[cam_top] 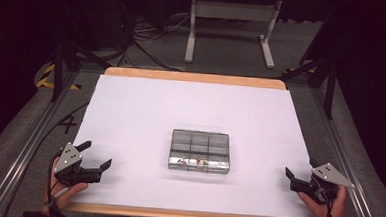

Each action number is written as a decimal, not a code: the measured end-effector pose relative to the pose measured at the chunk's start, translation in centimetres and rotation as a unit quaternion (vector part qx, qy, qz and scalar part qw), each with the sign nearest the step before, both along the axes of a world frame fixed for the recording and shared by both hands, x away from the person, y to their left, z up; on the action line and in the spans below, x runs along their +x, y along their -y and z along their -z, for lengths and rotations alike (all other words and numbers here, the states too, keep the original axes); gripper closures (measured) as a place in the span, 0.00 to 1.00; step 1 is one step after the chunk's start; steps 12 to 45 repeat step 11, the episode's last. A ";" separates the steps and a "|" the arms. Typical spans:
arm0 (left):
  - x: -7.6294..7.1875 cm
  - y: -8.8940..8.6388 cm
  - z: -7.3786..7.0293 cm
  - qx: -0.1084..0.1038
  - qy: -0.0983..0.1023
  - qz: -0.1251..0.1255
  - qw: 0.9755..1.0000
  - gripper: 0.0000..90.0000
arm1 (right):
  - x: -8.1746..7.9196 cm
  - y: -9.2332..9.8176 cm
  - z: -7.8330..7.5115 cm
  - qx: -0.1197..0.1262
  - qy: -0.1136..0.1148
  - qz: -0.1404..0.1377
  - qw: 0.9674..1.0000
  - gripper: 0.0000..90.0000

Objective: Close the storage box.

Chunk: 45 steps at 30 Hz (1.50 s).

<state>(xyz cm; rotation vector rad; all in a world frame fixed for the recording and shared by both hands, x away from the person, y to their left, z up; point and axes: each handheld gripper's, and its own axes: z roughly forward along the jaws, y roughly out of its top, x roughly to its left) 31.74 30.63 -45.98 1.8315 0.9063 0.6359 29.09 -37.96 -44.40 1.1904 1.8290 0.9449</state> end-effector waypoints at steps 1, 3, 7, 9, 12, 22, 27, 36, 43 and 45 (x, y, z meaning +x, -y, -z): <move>0.0 0.0 0.0 0.000 0.000 -0.001 1.000 0.07 | 0.0 0.0 0.0 0.001 0.000 0.001 1.000 0.14; 0.0 0.0 0.0 0.001 0.000 0.000 1.000 0.07 | 0.0 0.1 0.0 0.004 0.000 0.002 1.000 0.13; 0.1 0.0 0.0 0.002 -0.004 -0.001 1.000 0.07 | 0.0 0.1 0.0 0.004 0.000 0.000 1.000 0.13; 0.1 0.0 0.0 0.002 -0.005 -0.001 1.000 0.06 | 0.0 0.1 0.0 0.005 0.000 0.001 1.000 0.13; 0.1 0.0 0.0 0.001 -0.007 -0.001 1.000 0.06 | 0.0 0.1 0.0 0.006 -0.002 0.001 1.000 0.13; 0.1 0.0 0.0 0.001 -0.007 -0.001 1.000 0.06 | 0.0 0.1 0.0 0.006 -0.002 0.001 1.000 0.13; 0.1 0.0 0.0 0.001 -0.007 -0.001 1.000 0.06 | 0.0 0.1 0.0 0.006 -0.002 0.001 1.000 0.13; 0.1 0.0 0.0 0.001 -0.007 -0.001 1.000 0.06 | 0.0 0.1 0.0 0.006 -0.002 0.001 1.000 0.13; 0.1 0.0 0.0 0.001 -0.007 -0.001 1.000 0.06 | 0.0 0.1 0.0 0.006 -0.002 0.001 1.000 0.13; 0.1 0.0 0.0 0.001 -0.007 -0.001 1.000 0.06 | 0.0 0.1 0.0 0.006 -0.002 0.001 1.000 0.13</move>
